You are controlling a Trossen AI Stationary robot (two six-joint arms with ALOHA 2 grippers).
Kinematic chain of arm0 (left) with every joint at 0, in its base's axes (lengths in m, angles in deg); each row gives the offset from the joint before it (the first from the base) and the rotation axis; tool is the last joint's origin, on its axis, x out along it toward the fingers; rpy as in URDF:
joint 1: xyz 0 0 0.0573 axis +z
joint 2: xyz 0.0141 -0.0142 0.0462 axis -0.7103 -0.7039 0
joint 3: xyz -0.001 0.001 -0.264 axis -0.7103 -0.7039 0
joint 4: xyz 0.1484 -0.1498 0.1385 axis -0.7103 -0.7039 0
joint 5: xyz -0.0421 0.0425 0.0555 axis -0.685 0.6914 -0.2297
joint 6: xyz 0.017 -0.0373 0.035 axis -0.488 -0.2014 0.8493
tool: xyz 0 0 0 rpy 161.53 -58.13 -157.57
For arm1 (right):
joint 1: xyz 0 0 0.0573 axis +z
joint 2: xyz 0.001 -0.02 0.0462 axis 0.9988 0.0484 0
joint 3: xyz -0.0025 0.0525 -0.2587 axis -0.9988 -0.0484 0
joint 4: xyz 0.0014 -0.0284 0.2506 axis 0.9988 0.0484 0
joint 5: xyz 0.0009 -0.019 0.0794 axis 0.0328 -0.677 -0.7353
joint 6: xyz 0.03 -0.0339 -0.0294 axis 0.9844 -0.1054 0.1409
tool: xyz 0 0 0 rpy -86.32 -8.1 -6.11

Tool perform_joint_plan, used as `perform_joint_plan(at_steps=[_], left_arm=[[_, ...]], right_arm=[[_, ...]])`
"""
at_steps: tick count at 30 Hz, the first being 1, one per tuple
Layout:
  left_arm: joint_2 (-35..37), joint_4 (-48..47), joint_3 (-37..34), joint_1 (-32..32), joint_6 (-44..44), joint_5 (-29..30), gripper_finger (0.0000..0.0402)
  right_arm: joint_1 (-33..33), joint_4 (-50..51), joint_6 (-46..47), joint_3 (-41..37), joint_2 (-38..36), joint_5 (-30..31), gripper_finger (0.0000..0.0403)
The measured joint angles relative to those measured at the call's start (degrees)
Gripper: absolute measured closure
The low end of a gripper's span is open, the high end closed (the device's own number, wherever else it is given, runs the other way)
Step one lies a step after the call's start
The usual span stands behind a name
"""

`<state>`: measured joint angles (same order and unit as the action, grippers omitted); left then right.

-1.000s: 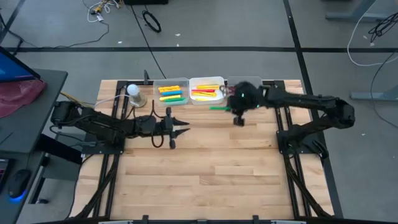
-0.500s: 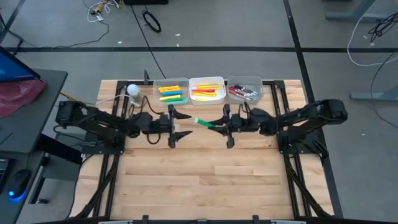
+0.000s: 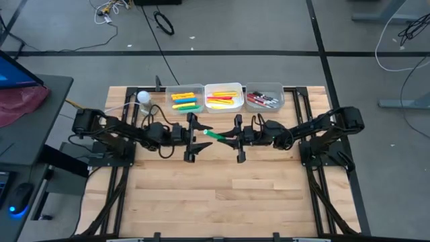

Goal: Pick & Place Markers
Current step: Put the green highlighter pen into the transparent bin

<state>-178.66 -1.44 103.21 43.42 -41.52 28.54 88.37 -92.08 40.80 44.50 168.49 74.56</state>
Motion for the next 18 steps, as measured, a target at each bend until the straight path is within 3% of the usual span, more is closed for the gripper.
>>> perform_joint_plan(at_steps=[7, 12, 18], left_arm=[[-0.1, -1.1, 0.9, 0.2, 0.9, 0.0, 0.0239], [-0.1, -1.3, 1.3, 0.2, 0.8, 0.0, 0.0326], [1.1, -3.5, 1.4, 0.2, 0.2, -1.0, 0.0331]], right_arm=[[0.3, -0.4, 0.1, 0.0, 0.0, 0.0, 0.0352], [0.3, -0.7, 1.4, 0.0, 0.0, -0.1, 0.0324], [0.3, 1.8, 3.2, 0.1, -0.7, 0.0, 0.0294]])
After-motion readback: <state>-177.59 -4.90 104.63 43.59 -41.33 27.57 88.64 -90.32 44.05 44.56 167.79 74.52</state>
